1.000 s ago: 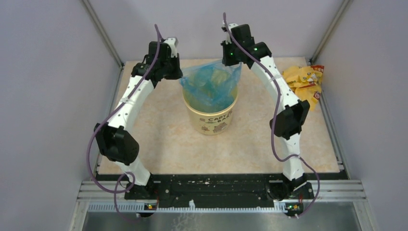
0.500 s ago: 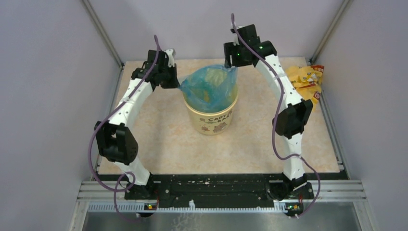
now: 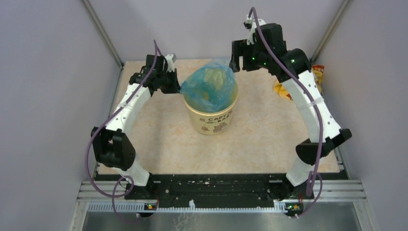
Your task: Put the trash bags into the trash bin
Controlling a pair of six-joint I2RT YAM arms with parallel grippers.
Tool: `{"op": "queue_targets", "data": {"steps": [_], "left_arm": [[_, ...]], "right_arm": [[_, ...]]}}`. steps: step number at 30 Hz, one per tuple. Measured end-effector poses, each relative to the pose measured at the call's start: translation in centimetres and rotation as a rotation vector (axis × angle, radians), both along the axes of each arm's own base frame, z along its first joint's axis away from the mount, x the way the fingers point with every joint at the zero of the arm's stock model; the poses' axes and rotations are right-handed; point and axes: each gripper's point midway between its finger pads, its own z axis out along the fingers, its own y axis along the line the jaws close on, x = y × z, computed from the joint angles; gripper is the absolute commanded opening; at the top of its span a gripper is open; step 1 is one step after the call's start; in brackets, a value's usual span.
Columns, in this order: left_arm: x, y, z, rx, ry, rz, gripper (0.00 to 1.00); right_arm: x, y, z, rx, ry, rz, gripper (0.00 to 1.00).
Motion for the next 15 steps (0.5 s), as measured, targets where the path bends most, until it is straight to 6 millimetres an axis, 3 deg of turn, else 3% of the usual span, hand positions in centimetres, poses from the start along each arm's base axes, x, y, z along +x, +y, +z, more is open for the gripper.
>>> {"op": "queue_targets", "data": {"steps": [3, 6, 11, 15], "left_arm": [[-0.3, -0.2, -0.2, -0.009, 0.006, -0.009, 0.03], [-0.7, -0.4, -0.3, -0.022, 0.012, -0.02, 0.03], [-1.4, -0.6, -0.7, -0.041, 0.026, -0.029, 0.03], [-1.6, -0.7, -0.5, -0.047, 0.023, -0.031, 0.03]], "right_arm": [[-2.8, 0.6, 0.7, 0.005, -0.013, 0.025, 0.76], [-4.0, 1.2, -0.3, -0.003, 0.009, 0.038, 0.75], [-3.7, 1.1, -3.5, -0.042, 0.076, 0.022, 0.66], [-2.6, 1.5, -4.2, -0.015, 0.094, 0.019, 0.57]]}}
